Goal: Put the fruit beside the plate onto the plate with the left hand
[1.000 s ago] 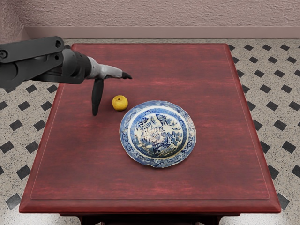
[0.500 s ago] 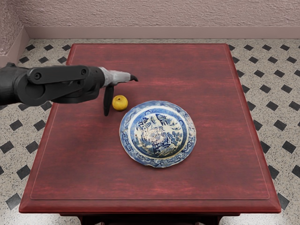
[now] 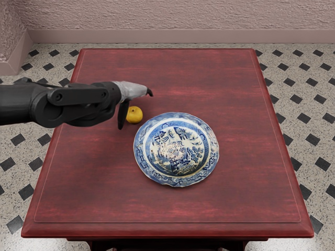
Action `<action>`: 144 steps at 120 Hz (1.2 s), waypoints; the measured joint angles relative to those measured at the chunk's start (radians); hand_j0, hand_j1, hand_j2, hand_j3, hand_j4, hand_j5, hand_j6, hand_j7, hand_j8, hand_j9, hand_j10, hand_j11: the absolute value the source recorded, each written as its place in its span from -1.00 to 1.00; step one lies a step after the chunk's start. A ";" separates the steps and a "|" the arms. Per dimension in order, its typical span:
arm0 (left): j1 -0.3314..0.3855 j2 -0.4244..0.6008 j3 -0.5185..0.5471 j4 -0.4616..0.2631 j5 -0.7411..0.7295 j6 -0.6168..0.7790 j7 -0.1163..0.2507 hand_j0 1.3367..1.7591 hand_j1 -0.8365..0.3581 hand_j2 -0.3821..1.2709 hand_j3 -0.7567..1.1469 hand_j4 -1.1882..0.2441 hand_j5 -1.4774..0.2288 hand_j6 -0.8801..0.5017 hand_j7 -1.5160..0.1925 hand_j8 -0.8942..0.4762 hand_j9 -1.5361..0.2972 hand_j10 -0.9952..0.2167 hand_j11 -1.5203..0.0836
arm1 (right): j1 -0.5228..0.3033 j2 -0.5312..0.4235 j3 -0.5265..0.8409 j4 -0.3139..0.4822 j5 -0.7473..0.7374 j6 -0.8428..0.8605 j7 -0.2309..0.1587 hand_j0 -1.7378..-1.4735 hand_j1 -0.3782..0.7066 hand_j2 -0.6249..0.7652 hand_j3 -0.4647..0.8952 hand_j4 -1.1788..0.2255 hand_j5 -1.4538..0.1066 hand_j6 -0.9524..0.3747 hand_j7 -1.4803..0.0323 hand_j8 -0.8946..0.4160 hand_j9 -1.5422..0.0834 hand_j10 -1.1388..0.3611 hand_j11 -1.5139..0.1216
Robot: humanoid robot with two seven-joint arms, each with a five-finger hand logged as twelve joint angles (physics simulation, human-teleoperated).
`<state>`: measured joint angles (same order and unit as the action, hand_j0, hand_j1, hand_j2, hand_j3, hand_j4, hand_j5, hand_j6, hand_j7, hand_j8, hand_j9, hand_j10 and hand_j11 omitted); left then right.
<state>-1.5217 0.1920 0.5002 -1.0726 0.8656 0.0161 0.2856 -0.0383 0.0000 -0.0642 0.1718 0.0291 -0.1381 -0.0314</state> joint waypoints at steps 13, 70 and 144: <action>0.005 -0.017 0.010 0.001 0.015 0.001 0.000 0.52 0.61 -0.49 -0.20 0.39 0.44 0.00 0.49 0.03 0.41 0.33 0.59 | 0.000 0.000 0.000 0.000 0.000 0.000 0.000 -0.40 -0.88 -0.11 -0.32 0.64 0.81 0.39 0.91 0.32 0.85 0.48 0.80; 0.009 -0.019 0.049 -0.008 0.057 0.070 -0.005 0.52 0.45 -0.47 -0.20 0.28 0.32 -0.12 0.37 -0.09 0.30 0.20 0.46 | 0.000 0.000 0.000 0.000 0.000 0.000 0.000 -0.40 -0.88 -0.11 -0.32 0.64 0.81 0.39 0.91 0.32 0.85 0.48 0.80; 0.029 -0.033 0.082 -0.015 0.055 0.148 -0.008 0.52 0.28 -0.45 -0.21 0.17 0.20 -0.23 0.24 -0.21 0.18 0.06 0.33 | 0.000 0.000 0.000 0.000 0.000 0.000 0.000 -0.40 -0.88 -0.11 -0.32 0.64 0.81 0.39 0.91 0.32 0.85 0.48 0.80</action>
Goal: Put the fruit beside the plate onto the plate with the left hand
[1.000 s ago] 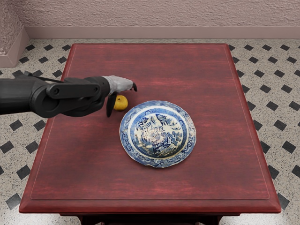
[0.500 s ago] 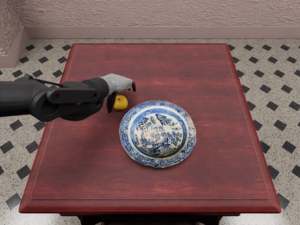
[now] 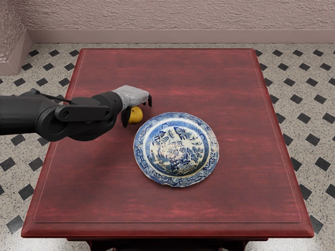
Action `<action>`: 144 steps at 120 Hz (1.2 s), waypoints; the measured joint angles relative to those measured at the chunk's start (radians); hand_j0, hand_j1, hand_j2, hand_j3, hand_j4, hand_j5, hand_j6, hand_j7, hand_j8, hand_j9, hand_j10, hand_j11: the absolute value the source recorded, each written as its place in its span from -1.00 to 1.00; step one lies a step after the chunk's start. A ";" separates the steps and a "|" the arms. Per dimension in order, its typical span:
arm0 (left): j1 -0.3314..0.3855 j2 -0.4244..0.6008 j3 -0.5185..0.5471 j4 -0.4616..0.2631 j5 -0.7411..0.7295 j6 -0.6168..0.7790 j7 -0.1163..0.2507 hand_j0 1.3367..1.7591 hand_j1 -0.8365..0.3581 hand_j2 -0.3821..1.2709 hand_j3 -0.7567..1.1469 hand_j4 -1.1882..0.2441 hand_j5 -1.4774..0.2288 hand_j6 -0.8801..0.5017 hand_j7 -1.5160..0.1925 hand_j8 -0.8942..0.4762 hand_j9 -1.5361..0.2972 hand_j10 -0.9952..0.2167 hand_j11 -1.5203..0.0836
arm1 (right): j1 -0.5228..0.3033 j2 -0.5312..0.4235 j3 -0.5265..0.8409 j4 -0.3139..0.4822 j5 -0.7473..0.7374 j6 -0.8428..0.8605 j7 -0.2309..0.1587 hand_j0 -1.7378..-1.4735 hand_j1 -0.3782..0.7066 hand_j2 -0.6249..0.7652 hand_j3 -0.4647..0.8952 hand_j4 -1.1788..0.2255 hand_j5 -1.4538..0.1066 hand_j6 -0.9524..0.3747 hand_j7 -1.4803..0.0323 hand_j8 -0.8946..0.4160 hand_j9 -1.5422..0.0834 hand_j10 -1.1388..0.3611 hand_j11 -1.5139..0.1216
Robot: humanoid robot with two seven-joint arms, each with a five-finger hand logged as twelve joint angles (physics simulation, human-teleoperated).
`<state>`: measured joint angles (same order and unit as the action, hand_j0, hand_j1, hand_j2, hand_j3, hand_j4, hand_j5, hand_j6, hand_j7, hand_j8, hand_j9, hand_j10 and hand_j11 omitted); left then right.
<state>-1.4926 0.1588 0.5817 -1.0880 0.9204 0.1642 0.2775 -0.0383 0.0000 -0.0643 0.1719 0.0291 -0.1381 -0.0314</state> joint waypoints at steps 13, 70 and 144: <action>0.003 0.000 0.001 0.000 0.000 0.002 0.000 0.52 0.23 -0.45 -0.21 0.13 0.16 -0.27 0.20 -0.24 0.14 0.02 0.29 | 0.000 0.000 0.000 0.000 0.000 0.000 0.000 -0.40 -0.88 -0.11 -0.32 0.64 0.81 0.39 0.91 0.32 0.85 0.48 0.80; 0.009 0.001 0.010 -0.004 -0.004 0.008 -0.001 0.52 -0.01 -0.42 -0.21 -0.04 -0.03 -0.43 0.02 -0.41 -0.03 -0.18 0.09 | 0.000 0.000 0.000 0.000 0.000 0.000 0.000 -0.40 -0.88 -0.11 -0.32 0.64 0.81 0.39 0.91 0.32 0.85 0.48 0.80; 0.017 0.002 0.020 -0.008 -0.023 0.013 0.001 0.44 -0.16 -0.34 -0.21 -0.29 -0.17 -0.27 -0.21 -0.23 -0.30 -0.46 -0.21 | 0.000 0.000 0.000 0.000 0.000 0.000 0.000 -0.40 -0.88 -0.11 -0.32 0.64 0.81 0.39 0.91 0.32 0.85 0.48 0.80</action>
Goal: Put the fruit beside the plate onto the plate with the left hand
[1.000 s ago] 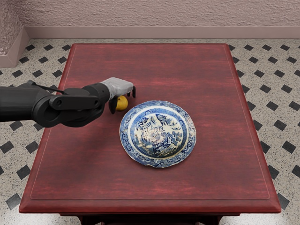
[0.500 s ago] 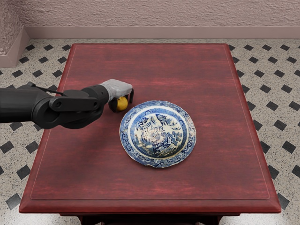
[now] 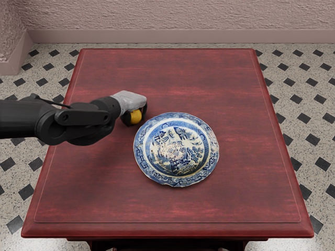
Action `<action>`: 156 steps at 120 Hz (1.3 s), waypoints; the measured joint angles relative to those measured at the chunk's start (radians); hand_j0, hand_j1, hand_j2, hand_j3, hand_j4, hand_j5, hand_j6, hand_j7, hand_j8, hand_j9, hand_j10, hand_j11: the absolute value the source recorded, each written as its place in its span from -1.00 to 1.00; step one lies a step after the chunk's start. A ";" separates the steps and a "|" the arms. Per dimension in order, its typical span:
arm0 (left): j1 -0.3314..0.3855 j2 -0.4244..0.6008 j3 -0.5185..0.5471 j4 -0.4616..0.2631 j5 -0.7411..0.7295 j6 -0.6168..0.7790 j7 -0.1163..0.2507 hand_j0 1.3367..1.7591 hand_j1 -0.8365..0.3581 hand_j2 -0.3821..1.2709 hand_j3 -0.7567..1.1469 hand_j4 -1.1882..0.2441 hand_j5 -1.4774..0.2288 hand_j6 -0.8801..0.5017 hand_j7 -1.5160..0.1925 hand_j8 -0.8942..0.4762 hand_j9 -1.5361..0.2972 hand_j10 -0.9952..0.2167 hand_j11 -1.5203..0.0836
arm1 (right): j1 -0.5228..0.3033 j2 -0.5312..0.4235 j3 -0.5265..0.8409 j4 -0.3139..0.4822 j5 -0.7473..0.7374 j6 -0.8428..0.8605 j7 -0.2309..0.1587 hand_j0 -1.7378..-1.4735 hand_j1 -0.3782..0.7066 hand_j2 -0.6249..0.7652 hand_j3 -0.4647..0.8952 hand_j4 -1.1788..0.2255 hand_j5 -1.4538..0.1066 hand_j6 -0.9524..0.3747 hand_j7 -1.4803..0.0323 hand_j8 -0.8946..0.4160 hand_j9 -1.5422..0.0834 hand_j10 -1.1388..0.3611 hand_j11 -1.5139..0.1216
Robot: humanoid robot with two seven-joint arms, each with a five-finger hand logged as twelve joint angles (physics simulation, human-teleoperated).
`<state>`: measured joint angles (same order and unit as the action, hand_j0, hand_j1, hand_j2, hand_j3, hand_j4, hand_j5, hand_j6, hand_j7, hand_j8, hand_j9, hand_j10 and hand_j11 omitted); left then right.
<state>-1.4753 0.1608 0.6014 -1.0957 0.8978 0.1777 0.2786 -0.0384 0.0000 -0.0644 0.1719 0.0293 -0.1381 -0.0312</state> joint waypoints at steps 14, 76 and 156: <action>0.001 0.000 0.004 0.000 -0.002 -0.002 0.000 0.40 -0.15 -0.49 -0.06 -0.24 -0.21 -0.21 -0.25 -0.15 -0.34 -0.45 -0.26 | 0.000 0.000 0.000 0.000 0.000 0.000 0.000 -0.40 -0.88 -0.11 -0.32 0.64 0.81 0.39 0.91 0.32 0.85 0.48 0.80; -0.148 0.084 0.007 -0.115 -0.110 -0.023 -0.002 0.49 -0.22 0.13 -0.20 -0.36 -0.41 -0.29 -0.35 -0.31 -0.39 -0.62 -0.32 | 0.000 0.000 0.000 0.000 0.000 0.000 -0.001 -0.40 -0.88 -0.11 -0.32 0.64 0.81 0.39 0.91 0.32 0.85 0.48 0.80; -0.240 0.072 -0.097 -0.306 -0.244 -0.116 -0.001 0.51 -0.25 0.19 -0.20 -0.33 -0.45 -0.31 -0.35 -0.33 -0.38 -0.56 -0.31 | 0.000 0.000 0.000 0.000 0.000 0.000 0.000 -0.40 -0.88 -0.11 -0.32 0.64 0.81 0.39 0.91 0.32 0.85 0.48 0.80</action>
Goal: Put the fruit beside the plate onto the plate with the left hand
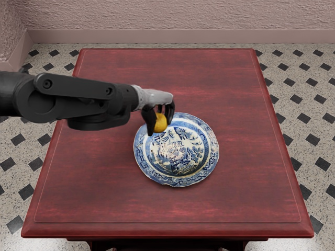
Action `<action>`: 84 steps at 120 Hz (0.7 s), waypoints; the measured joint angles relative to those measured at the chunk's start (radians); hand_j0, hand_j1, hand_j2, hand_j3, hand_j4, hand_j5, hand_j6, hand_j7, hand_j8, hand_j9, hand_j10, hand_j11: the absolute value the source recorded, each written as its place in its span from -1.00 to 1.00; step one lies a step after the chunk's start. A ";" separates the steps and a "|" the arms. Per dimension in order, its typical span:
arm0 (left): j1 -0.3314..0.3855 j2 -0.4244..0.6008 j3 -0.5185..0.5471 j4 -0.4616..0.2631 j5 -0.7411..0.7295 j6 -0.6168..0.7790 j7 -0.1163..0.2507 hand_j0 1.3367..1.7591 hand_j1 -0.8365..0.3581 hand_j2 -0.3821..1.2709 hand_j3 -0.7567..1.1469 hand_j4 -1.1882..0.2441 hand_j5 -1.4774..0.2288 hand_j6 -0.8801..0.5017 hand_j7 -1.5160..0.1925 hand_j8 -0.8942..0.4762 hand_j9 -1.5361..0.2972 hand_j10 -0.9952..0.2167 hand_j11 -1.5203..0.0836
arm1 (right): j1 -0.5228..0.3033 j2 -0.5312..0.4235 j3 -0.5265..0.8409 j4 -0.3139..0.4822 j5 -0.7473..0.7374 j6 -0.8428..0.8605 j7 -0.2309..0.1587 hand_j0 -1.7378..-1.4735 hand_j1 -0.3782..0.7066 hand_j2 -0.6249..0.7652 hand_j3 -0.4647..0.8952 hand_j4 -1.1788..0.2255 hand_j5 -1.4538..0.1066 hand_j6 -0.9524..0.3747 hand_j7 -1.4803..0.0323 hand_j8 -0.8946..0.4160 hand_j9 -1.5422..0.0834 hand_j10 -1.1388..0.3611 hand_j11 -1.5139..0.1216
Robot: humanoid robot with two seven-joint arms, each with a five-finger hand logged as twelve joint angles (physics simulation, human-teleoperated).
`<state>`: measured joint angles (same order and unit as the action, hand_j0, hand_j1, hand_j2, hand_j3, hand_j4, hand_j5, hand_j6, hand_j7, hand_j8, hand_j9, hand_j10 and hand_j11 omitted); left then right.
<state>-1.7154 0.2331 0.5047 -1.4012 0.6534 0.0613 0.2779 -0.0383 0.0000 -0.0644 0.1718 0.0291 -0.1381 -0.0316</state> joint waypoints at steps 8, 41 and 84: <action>0.000 -0.026 -0.007 -0.002 -0.005 -0.005 0.000 0.51 -0.27 0.22 -0.20 -0.32 -0.45 -0.29 -0.35 -0.33 -0.37 -0.55 -0.31 | 0.000 0.000 0.000 0.000 0.000 0.000 0.000 -0.40 -0.88 -0.11 -0.32 0.64 0.81 0.39 0.91 0.32 0.85 0.48 0.80; 0.034 -0.110 -0.021 0.023 -0.007 -0.009 0.004 0.51 -0.19 0.12 -0.20 -0.32 -0.43 -0.33 -0.35 -0.36 -0.37 -0.54 -0.30 | 0.000 0.000 0.000 0.000 0.000 0.000 0.000 -0.40 -0.88 -0.11 -0.32 0.64 0.81 0.39 0.91 0.32 0.85 0.48 0.80; 0.056 -0.146 -0.020 0.076 -0.006 0.007 0.004 0.52 0.06 -0.20 -0.20 -0.06 -0.08 -0.32 -0.03 -0.31 -0.07 -0.22 0.04 | 0.000 0.000 0.000 0.000 0.000 0.000 0.000 -0.40 -0.88 -0.11 -0.32 0.64 0.81 0.39 0.91 0.32 0.85 0.48 0.80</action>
<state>-1.6598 0.0874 0.4844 -1.3251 0.6474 0.0683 0.2822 -0.0383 0.0000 -0.0643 0.1719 0.0291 -0.1381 -0.0316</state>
